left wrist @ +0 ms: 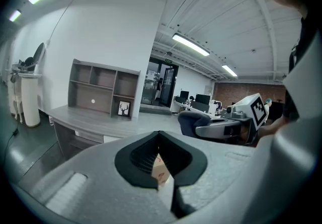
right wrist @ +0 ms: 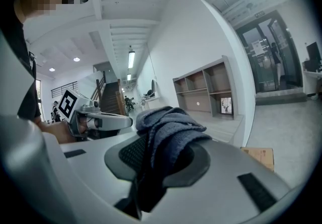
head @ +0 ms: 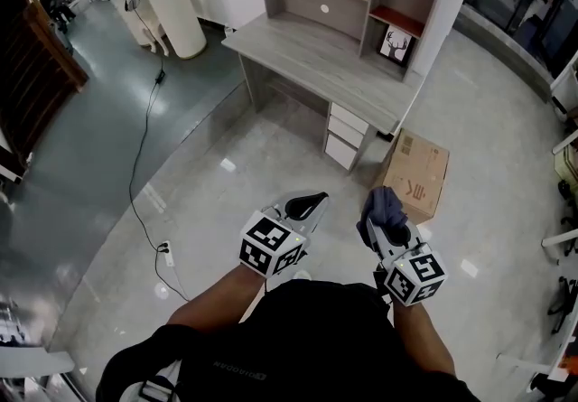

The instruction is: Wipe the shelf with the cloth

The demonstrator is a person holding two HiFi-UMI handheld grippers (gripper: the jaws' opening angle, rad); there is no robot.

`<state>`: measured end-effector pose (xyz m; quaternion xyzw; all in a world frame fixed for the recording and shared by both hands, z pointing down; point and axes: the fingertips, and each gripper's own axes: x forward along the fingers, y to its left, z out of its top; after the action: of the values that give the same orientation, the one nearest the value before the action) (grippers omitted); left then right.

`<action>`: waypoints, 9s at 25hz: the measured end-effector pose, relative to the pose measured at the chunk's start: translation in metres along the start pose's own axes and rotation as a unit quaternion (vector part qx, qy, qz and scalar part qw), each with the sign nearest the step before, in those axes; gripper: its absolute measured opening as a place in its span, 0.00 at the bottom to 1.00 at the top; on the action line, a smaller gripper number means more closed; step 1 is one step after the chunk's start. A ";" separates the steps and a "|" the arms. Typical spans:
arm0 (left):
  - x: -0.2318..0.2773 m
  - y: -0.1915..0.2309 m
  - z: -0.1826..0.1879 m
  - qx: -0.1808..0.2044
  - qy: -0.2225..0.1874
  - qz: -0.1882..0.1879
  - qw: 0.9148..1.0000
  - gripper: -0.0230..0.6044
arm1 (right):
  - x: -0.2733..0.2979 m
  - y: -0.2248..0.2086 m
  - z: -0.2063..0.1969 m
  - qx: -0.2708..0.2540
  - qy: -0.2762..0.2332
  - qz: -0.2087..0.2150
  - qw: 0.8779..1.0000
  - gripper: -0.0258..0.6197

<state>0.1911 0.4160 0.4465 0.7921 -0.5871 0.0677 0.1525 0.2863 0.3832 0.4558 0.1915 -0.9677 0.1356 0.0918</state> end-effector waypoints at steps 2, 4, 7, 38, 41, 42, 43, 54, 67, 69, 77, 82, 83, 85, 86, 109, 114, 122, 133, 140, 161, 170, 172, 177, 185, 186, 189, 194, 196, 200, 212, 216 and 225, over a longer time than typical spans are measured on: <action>-0.004 0.007 -0.006 -0.003 0.004 0.000 1.000 0.05 | 0.005 0.004 0.000 -0.001 -0.001 -0.003 1.000 0.19; -0.009 0.015 -0.011 -0.007 0.009 0.000 1.000 0.05 | 0.010 0.008 0.000 0.001 -0.002 -0.006 1.000 0.19; -0.011 0.024 -0.014 -0.012 0.011 0.001 1.000 0.05 | 0.016 0.010 -0.004 0.005 0.005 -0.009 1.000 0.19; 0.074 0.149 0.027 -0.022 0.012 0.047 0.999 0.05 | 0.153 -0.098 0.033 0.014 0.003 0.002 1.000 0.19; 0.099 0.166 0.039 -0.015 0.017 0.044 0.999 0.05 | 0.170 -0.123 0.042 0.020 -0.004 -0.005 1.000 0.19; 0.108 0.171 0.043 -0.013 0.018 0.042 0.999 0.05 | 0.174 -0.131 0.046 0.021 -0.006 -0.007 1.000 0.19; 0.118 0.176 0.047 -0.011 0.019 0.041 0.999 0.05 | 0.179 -0.139 0.050 0.021 -0.007 -0.009 1.000 0.19; 0.202 0.215 0.094 -0.002 0.015 0.033 0.999 0.05 | 0.223 -0.208 0.090 0.020 -0.016 -0.008 1.000 0.19; 0.251 0.224 0.101 0.015 0.033 0.017 0.999 0.05 | 0.232 -0.254 0.085 0.035 -0.014 -0.024 0.999 0.19; 0.257 0.226 0.102 0.019 0.035 0.013 0.999 0.05 | 0.233 -0.257 0.085 0.035 -0.013 -0.027 0.999 0.19; 0.293 0.238 0.115 0.028 0.036 -0.013 0.999 0.05 | 0.241 -0.279 0.090 0.032 -0.012 -0.047 0.998 0.19; 0.321 0.247 0.121 0.035 0.037 -0.046 0.998 0.05 | 0.253 -0.298 0.087 0.039 -0.007 -0.074 0.996 0.19; 0.328 0.251 0.123 0.037 0.036 -0.054 0.997 0.05 | 0.257 -0.302 0.089 0.039 -0.007 -0.080 0.996 0.19; 0.341 0.261 0.128 0.038 0.036 -0.069 0.996 0.05 | 0.267 -0.310 0.093 0.037 -0.008 -0.095 0.995 0.19; 0.347 0.267 0.130 0.037 0.036 -0.076 0.996 0.05 | 0.272 -0.314 0.096 0.039 -0.009 -0.101 0.994 0.19; 0.441 0.419 0.210 0.096 0.066 -0.250 0.961 0.05 | 0.456 -0.348 0.153 0.082 -0.017 -0.231 0.969 0.19; 0.451 0.439 0.211 0.102 0.072 -0.267 0.956 0.05 | 0.471 -0.353 0.160 0.082 -0.026 -0.260 0.962 0.19; 0.463 0.458 0.222 0.097 0.063 -0.273 0.955 0.05 | 0.488 -0.370 0.193 0.057 -0.047 -0.283 0.956 0.19; 0.477 0.456 0.240 0.068 0.035 -0.230 0.970 0.05 | 0.495 -0.393 0.241 0.014 -0.069 -0.247 0.966 0.19; 0.484 0.447 0.238 0.060 0.031 -0.203 0.977 0.05 | 0.489 -0.419 0.269 -0.020 -0.078 -0.234 0.969 0.19; 0.465 0.464 0.228 0.059 0.041 -0.153 0.986 0.05 | 0.559 -0.520 0.390 -0.121 -0.100 -0.249 0.956 0.19; 0.464 0.475 0.229 0.052 0.036 -0.139 0.988 0.05 | 0.572 -0.534 0.420 -0.137 -0.110 -0.254 0.951 0.19; 0.464 0.475 0.230 0.051 0.035 -0.137 0.989 0.05 | 0.574 -0.534 0.426 -0.142 -0.114 -0.254 0.950 0.19; 0.465 0.476 0.231 0.049 0.033 -0.134 0.989 0.05 | 0.576 -0.534 0.436 -0.156 -0.115 -0.257 0.947 0.19; 0.467 0.475 0.232 0.048 0.033 -0.135 0.989 0.05 | 0.572 -0.539 0.439 -0.159 -0.116 -0.266 0.944 0.19; 0.468 0.474 0.233 0.048 0.032 -0.136 0.989 0.05 | 0.571 -0.540 0.438 -0.159 -0.116 -0.269 0.943 0.19; 0.469 0.473 0.233 0.049 0.032 -0.139 0.989 0.05 | 0.565 -0.545 0.435 -0.160 -0.114 -0.281 0.939 0.19; 0.471 0.469 0.232 0.052 0.034 -0.145 0.988 0.05 | 0.546 -0.563 0.427 -0.149 -0.112 -0.309 0.932 0.19; 0.472 0.468 0.231 0.053 0.035 -0.147 0.987 0.05 | 0.538 -0.571 0.423 -0.144 -0.112 -0.322 0.929 0.19; 0.474 0.467 0.231 0.054 0.035 -0.152 0.986 0.05 | 0.522 -0.585 0.416 -0.136 -0.108 -0.344 0.923 0.19; 0.478 0.462 0.233 0.057 0.037 -0.163 0.984 0.05 | 0.477 -0.617 0.407 -0.114 -0.106 -0.398 0.904 0.19; 0.479 0.461 0.232 0.058 0.038 -0.165 0.984 0.05 | 0.470 -0.622 0.405 -0.109 -0.108 -0.407 0.900 0.19; 0.481 0.462 0.232 0.058 0.040 -0.164 0.984 0.05 | 0.463 -0.628 0.404 -0.105 -0.110 -0.417 0.896 0.19</action>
<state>-0.1203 -0.2179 0.4403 0.8820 -0.4374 0.1069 0.1389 0.0633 -0.4563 0.3223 0.5801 -0.8119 -0.0393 0.0519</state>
